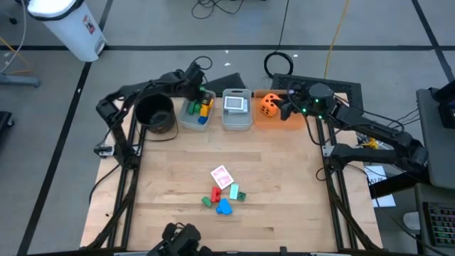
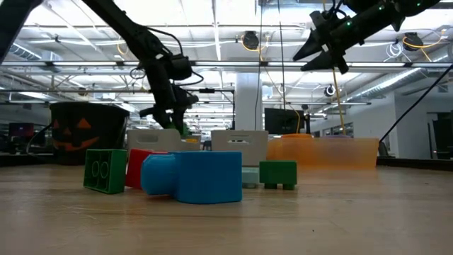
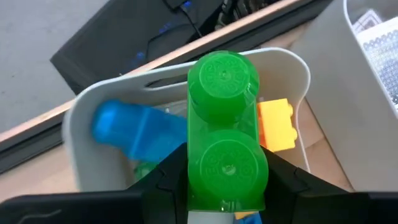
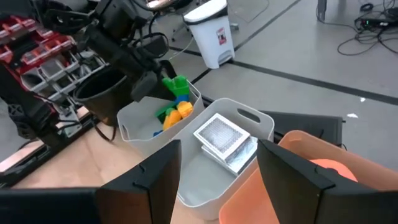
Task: Pick & Place Toys
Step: Put the green game piece into the left gray bin
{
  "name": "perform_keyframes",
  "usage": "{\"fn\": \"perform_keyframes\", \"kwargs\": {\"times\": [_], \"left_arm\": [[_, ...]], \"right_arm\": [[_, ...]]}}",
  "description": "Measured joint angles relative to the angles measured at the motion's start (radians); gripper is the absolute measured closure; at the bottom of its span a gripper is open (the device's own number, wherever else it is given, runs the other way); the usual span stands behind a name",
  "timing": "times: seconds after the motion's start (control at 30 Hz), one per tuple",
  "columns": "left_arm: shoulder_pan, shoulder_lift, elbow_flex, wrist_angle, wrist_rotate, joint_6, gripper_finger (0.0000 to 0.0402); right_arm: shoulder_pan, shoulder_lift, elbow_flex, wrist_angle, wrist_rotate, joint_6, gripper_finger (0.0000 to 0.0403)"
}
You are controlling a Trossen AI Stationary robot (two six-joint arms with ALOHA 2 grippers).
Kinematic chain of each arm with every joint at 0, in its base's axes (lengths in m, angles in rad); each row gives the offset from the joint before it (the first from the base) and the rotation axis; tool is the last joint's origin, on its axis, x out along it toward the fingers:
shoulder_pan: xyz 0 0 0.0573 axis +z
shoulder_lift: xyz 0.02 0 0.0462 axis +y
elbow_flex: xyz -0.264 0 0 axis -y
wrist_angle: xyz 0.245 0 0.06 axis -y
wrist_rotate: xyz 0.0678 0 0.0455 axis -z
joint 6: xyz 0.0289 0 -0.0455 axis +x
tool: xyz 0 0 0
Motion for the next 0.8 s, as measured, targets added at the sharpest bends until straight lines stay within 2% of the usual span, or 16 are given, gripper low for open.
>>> {"fn": "perform_keyframes", "kwargs": {"times": [0.23, 0.67, 0.8], "left_arm": [[-0.004, 0.077, 0.066, -0.067, 0.039, 0.030, 0.0271], [-0.007, 0.084, 0.070, -0.077, 0.045, 0.042, 0.0270], [-0.007, 0.084, 0.070, -0.078, 0.034, 0.019, 0.0203]], "right_arm": [[0.000, 0.025, 0.000, 0.001, 0.023, 0.023, 0.0202], [-0.002, 0.029, 0.000, 0.000, 0.023, 0.017, 0.0204], [-0.002, 0.029, 0.000, 0.000, 0.023, 0.016, 0.0204]]}}
